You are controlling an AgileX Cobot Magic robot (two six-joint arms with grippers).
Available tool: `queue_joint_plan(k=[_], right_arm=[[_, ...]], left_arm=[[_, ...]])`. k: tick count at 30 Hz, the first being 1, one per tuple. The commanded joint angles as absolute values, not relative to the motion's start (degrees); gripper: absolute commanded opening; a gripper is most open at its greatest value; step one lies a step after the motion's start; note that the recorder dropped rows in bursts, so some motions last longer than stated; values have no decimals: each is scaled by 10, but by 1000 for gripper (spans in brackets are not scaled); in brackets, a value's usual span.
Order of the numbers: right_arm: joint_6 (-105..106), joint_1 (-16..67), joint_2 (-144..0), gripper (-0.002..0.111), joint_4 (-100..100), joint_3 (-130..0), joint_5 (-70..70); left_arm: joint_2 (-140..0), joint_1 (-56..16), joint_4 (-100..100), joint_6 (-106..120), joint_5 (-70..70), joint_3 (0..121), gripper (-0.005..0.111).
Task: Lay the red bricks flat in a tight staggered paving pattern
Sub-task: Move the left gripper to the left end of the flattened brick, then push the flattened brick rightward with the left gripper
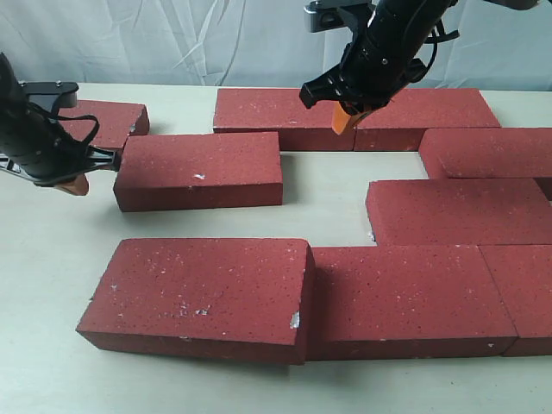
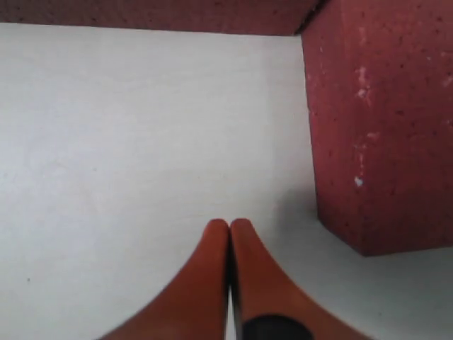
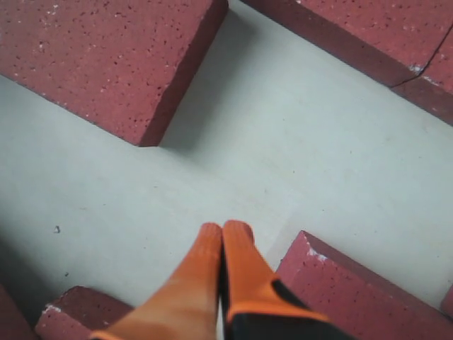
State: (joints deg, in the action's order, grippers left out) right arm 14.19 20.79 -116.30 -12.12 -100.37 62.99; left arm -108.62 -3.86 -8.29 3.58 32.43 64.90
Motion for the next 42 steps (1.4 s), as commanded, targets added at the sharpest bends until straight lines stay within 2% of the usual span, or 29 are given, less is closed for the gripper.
queue_joint_plan(k=[1,14,29,42], right_arm=[[143,207,-1158,-1,-116,-1001,624],[143,207,-1158,-1,-116,-1001,624],[143,207,-1158,-1,-116,-967,594],[143,207,-1158,-1,-116,-967,593]], left_arm=[[-1086,-41,-93,37,290,653,0],[-1089,-41,-112,37,260,653,0],[-1167,-44,-135,39,267,692,0],[-1210,-110,-156,66,245,721,0]])
